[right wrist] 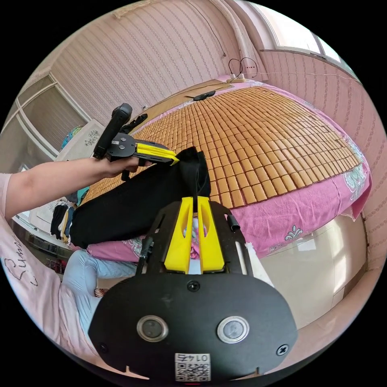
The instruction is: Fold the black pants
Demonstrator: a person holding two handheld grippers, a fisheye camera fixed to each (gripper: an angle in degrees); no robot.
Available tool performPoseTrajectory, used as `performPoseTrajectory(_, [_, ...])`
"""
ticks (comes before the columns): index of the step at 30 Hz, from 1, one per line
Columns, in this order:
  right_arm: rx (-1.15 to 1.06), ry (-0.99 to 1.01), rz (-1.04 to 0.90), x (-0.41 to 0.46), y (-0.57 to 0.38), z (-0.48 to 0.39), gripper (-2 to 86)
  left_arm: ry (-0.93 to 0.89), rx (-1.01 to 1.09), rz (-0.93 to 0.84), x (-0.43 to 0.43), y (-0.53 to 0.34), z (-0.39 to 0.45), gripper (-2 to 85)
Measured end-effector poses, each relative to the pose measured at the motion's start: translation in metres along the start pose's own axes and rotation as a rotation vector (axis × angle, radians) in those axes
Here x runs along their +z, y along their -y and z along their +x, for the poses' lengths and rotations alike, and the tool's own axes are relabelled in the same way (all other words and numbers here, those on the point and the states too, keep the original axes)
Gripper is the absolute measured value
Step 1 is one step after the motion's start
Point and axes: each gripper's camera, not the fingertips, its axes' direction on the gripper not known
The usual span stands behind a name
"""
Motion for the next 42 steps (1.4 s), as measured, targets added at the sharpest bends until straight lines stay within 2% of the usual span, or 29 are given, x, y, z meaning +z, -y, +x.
performPoseTrajectory(5, [0.027,-0.011,0.146,-0.053,0.014,0.033,0.9,-0.062,-0.04,0.113,-0.019,0.021,-0.009,-1.0])
performPoseTrajectory(9, [-0.015,0.074,0.361,-0.118,0.033,0.039,0.8,-0.175,-0.144,0.358,-0.075,0.026,-0.031,-1.0])
performPoseTrajectory(13, [-0.23,0.286,0.534,-0.176,0.068,-0.006,0.8,-0.216,-0.187,0.619,-0.165,-0.024,-0.071,-1.0])
performPoseTrajectory(15, [-0.355,0.392,0.507,-0.176,0.085,-0.045,0.8,-0.164,-0.196,0.668,-0.202,-0.071,-0.089,-0.9])
performPoseTrajectory(18, [-0.551,0.579,0.343,-0.14,0.099,-0.127,0.9,-0.029,-0.201,0.648,-0.245,-0.175,-0.107,-0.8])
performPoseTrajectory(20, [-0.667,0.715,0.142,-0.084,0.091,-0.198,0.9,0.021,-0.265,0.589,-0.258,-0.248,-0.113,-0.5])
performPoseTrajectory(23, [-0.696,0.813,-0.136,0.01,0.055,-0.275,1.3,0.108,-0.434,0.439,-0.254,-0.381,-0.112,2.0])
performPoseTrajectory(25, [-0.697,0.787,-0.31,0.073,0.022,-0.315,1.8,0.143,-0.659,0.33,-0.238,-0.486,-0.103,4.0])
performPoseTrajectory(28, [-0.751,0.596,-0.539,0.148,-0.03,-0.354,3.4,0.07,-0.907,0.232,-0.213,-0.588,-0.079,5.0])
performPoseTrajectory(29, [-0.728,0.518,-0.554,0.156,-0.039,-0.355,4.1,0.051,-0.948,0.228,-0.209,-0.602,-0.074,5.1])
performPoseTrajectory(31, [-0.691,0.493,-0.554,0.149,-0.04,-0.347,5.3,-0.02,-1.043,0.242,-0.198,-0.636,-0.052,5.7])
performPoseTrajectory(34, [-0.549,0.477,-0.471,0.119,-0.021,-0.302,6.7,-0.105,-1.052,0.258,-0.187,-0.637,-0.031,6.6])
performPoseTrajectory(36, [-0.413,0.39,-0.383,0.097,-0.004,-0.257,7.1,-0.11,-1.018,0.276,-0.183,-0.626,-0.022,7.1])
performPoseTrajectory(40, [0.059,0.053,-0.083,0.037,0.022,-0.113,8.5,-0.127,-0.987,0.295,-0.169,-0.602,-0.032,8.8])
performPoseTrajectory(42, [0.311,-0.03,0.062,0.013,0.015,-0.051,10.4,-0.138,-1.01,0.284,-0.16,-0.598,-0.046,9.4])
